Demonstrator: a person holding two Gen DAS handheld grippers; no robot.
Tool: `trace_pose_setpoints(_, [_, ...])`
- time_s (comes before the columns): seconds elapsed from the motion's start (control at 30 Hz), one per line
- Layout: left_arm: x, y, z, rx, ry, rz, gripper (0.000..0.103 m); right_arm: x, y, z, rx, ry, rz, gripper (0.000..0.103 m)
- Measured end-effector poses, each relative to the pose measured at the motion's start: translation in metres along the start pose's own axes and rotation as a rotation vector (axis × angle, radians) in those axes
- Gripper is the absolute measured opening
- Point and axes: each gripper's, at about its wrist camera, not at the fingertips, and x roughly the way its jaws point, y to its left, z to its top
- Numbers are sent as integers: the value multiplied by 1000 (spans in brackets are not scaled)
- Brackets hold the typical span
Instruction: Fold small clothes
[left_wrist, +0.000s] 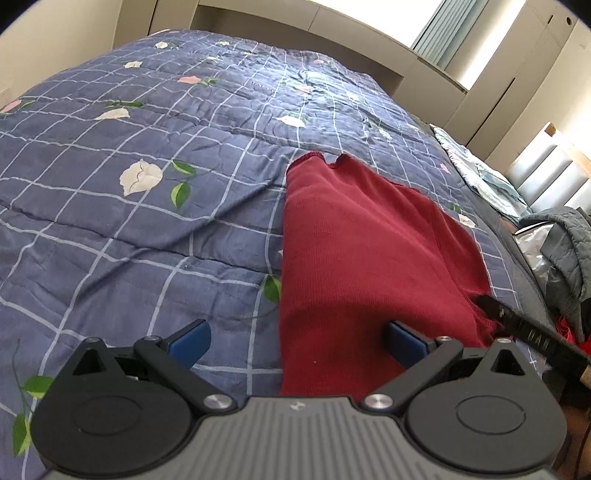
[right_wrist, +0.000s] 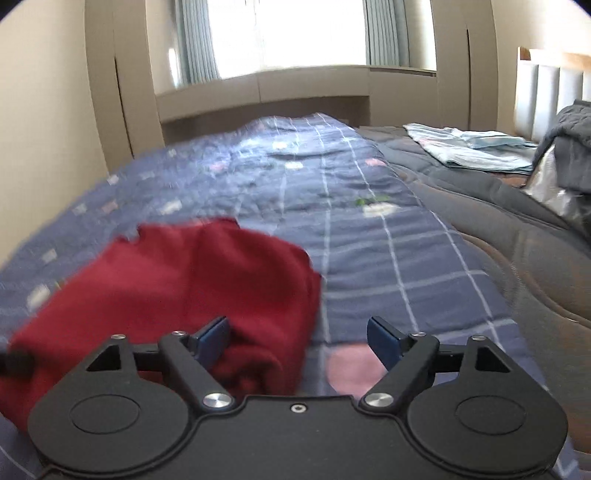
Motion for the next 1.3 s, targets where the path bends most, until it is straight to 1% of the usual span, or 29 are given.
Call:
trace_pose_setpoints(0.07, [2,1,-2,4,7,-2,103,-3,-4,-9,-2,4,-23,91])
trace_pose_setpoints(0.17, [3,6,-7,4,21,-4,103,-9,-14,-20,28,-3,-30,96])
trace_pose_setpoints(0.23, [4,10,-10,-9,28,-11,103,-10,-18,-26,35,-1,-26,97])
trace_pose_setpoints(0.3, [-1,14,-9,-33,4,-33,103,-11,-22,-24,56,-12,0,97])
trace_pose_setpoints(0.33, [-4,15,-6,-38,-17,-43,103,-12,-26,-21,86,-23,28,97])
trace_pose_setpoints(0.37, [-5,15,-4,-37,-33,-47,103,-13,-31,-18,123,-33,59,98])
trace_pose_setpoints(0.43, [-5,13,7,-23,-49,-53,103,-10,-37,-8,172,-43,90,100])
trace_pose_setpoints(0.5, [0,8,19,10,-63,-59,103,-1,-36,5,153,-54,103,100])
trace_pose_setpoints(0.53, [4,5,26,32,-78,-46,103,6,-33,13,129,-60,100,100])
trace_pose_setpoints(0.6, [17,0,39,60,-95,4,103,20,-26,24,96,-61,99,100])
trace_pose_setpoints(0.67, [32,-4,49,69,-84,48,103,40,-20,34,71,-46,106,100])
trace_pose_setpoints(0.8, [54,-4,54,57,-46,50,103,71,-10,36,1,6,67,100])
trace_pose_setpoints(0.87, [57,-2,53,45,-30,46,103,75,-12,32,7,14,73,101])
trace_pose_setpoints(0.93, [55,0,52,40,-29,39,102,71,-18,31,44,11,86,101])
trace_pose_setpoints(1.03, [47,0,52,55,-21,40,102,56,-25,28,74,-10,137,102])
trace_pose_setpoints(1.1, [43,-1,51,65,-12,23,102,48,-27,26,80,0,186,102])
trace_pose_setpoints(1.17, [39,-3,48,90,3,8,102,44,-29,23,90,33,234,102])
trace_pose_setpoints(1.3, [38,-11,42,158,18,-1,102,46,-31,17,137,107,285,102])
